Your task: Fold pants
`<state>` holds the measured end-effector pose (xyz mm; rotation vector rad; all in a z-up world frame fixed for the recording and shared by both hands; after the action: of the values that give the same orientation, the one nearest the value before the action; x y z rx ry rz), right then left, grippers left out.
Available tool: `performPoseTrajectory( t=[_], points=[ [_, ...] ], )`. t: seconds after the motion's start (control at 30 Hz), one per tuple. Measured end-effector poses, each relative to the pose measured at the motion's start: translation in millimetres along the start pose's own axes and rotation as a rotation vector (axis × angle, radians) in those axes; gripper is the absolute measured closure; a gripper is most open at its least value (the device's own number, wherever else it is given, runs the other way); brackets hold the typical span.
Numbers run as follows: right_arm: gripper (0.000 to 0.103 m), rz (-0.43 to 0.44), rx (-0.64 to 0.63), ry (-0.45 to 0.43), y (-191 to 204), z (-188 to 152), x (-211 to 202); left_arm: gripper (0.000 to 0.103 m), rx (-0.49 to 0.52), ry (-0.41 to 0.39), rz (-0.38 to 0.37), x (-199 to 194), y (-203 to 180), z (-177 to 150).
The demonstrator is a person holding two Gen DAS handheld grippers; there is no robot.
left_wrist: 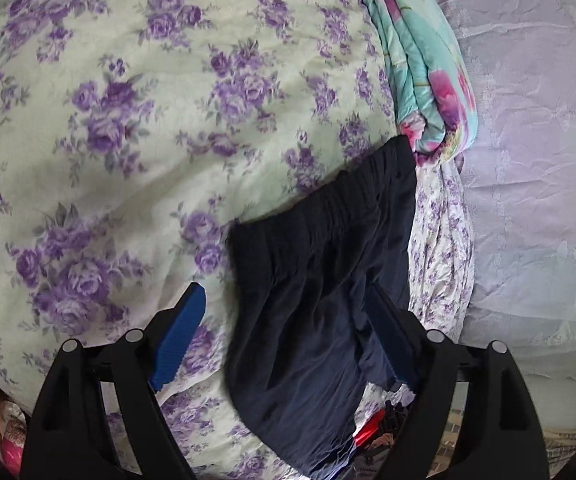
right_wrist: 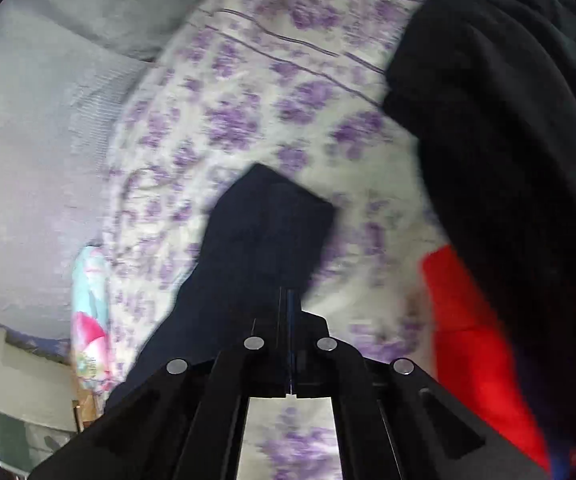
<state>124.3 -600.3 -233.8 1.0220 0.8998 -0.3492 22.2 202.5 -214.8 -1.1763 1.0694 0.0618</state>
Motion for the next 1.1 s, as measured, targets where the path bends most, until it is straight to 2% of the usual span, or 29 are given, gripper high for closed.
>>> performPoseTrajectory(
  t=[0.07, 0.1, 0.17, 0.27, 0.3, 0.33, 0.37, 0.4, 0.43, 0.47, 0.53, 0.63, 0.8, 0.9, 1.0, 1.1],
  points=[
    [0.103, 0.074, 0.074, 0.03, -6, -4, -5, 0.023, 0.013, 0.027, 0.01, 13, 3, -8],
    [0.099, 0.131, 0.093, 0.019, 0, -8, -17, 0.023, 0.018, 0.033, 0.007, 20, 4, -9],
    [0.099, 0.22, 0.065, 0.013, 15, -20, -41, 0.023, 0.023, 0.042, -0.002, 33, 4, -10],
    [0.083, 0.23, -0.022, 0.028, 23, -52, -76, 0.023, 0.047, 0.029, -0.009, 49, -1, -4],
    [0.07, 0.228, -0.05, 0.035, 22, -66, -88, 0.023, 0.062, 0.013, -0.011, 52, -3, 0],
    [0.061, 0.226, -0.071, 0.036, 21, -79, -98, 0.023, 0.077, -0.002, -0.014, 53, -6, 3],
    [0.06, 0.227, -0.09, 0.037, 17, -94, -109, 0.025, 0.096, -0.018, -0.022, 54, -9, 6],
    [0.059, 0.226, -0.102, 0.043, 13, -109, -118, 0.036, 0.114, -0.035, -0.025, 54, -11, 9],
    [0.059, 0.227, -0.102, 0.054, 6, -124, -127, 0.048, 0.115, -0.04, -0.013, 55, -7, 11],
    [0.059, 0.227, -0.091, 0.064, -2, -138, -134, 0.055, 0.1, -0.047, -0.022, 55, -3, 12],
    [0.059, 0.221, -0.045, 0.081, -24, -164, -148, 0.076, 0.071, -0.045, -0.062, 53, 6, 12],
    [0.058, 0.199, 0.044, 0.083, -60, -199, -169, 0.088, 0.055, -0.051, -0.113, 46, 16, 11],
    [0.056, 0.134, 0.195, 0.032, -129, -227, -183, 0.089, 0.046, -0.062, -0.121, 36, 16, 11],
    [0.056, 0.144, 0.245, 0.022, -145, -231, -169, 0.09, 0.042, -0.073, -0.127, 25, 12, 12],
    [0.057, 0.196, 0.28, -0.009, -148, -229, -154, 0.09, 0.058, -0.091, -0.124, 14, 12, 11],
    [0.093, 0.231, 0.272, -0.045, -138, -224, -145, 0.092, 0.026, -0.116, -0.116, 3, 20, 9]
  ],
)
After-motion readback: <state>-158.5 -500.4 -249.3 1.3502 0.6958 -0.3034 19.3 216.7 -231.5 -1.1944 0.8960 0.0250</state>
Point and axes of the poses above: each gripper's, at about its wrist camera, not at the fingertips, and x roughly the way its jaws point, y to its left, z to its top, the point moved 7 cm from there along x, roughly the way its jaws point, and after that the axes turned 6 degrees about x, right-handed, at the moved point
